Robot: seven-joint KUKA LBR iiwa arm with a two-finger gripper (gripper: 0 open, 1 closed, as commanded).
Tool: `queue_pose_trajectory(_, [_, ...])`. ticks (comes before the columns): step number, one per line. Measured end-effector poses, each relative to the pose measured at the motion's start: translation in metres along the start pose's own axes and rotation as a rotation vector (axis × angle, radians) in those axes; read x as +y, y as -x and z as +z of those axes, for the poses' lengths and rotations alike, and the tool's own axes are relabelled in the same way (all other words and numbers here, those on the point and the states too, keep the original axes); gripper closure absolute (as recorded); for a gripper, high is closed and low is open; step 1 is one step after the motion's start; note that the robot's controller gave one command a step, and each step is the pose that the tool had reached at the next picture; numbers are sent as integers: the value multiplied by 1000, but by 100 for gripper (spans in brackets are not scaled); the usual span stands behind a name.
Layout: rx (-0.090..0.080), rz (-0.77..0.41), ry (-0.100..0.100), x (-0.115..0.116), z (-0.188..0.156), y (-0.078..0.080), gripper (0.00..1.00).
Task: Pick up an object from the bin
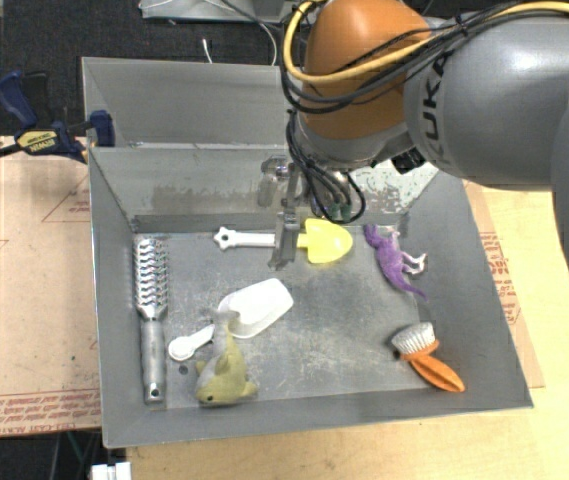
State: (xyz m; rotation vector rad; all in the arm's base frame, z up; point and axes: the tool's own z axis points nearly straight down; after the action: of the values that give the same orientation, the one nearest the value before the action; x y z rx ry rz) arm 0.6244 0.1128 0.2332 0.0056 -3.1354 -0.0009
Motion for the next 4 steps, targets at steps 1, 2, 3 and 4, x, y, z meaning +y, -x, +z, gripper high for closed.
queue_pose_trajectory(1, [-8, 4, 1, -1, -5, 1, 0])
queue_pose_trajectory(2, [-9, -194, 1, -17, 100, -34, 0])
queue_pose_trajectory(3, [-17, -466, -1, -21, 83, -49, 0])
queue_pose_trajectory(4, [-3, -431, 2, -21, 115, -45, 0])
